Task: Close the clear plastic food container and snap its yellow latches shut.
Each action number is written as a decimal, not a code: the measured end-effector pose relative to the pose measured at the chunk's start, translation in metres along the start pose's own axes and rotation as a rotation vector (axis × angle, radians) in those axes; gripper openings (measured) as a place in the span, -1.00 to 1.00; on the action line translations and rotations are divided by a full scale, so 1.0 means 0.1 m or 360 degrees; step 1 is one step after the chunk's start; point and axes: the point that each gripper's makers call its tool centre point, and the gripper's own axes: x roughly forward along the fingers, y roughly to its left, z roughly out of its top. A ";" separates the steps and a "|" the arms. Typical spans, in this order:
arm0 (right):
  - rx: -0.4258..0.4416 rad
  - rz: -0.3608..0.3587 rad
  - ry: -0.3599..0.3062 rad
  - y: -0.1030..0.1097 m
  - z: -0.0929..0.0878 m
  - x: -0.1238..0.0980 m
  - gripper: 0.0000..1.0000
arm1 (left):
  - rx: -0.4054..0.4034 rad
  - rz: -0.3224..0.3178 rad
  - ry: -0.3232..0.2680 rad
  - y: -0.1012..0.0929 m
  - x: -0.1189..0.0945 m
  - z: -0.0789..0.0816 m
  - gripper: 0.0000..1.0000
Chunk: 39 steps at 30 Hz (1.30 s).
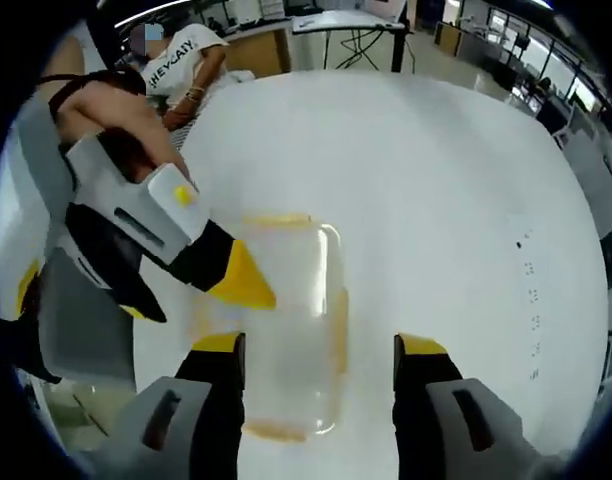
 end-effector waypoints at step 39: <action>0.0099 -0.0088 0.0011 0.26 -0.39 -0.09 0.38 | 0.0053 -0.0125 0.0080 0.41 -0.02 -0.25 0.42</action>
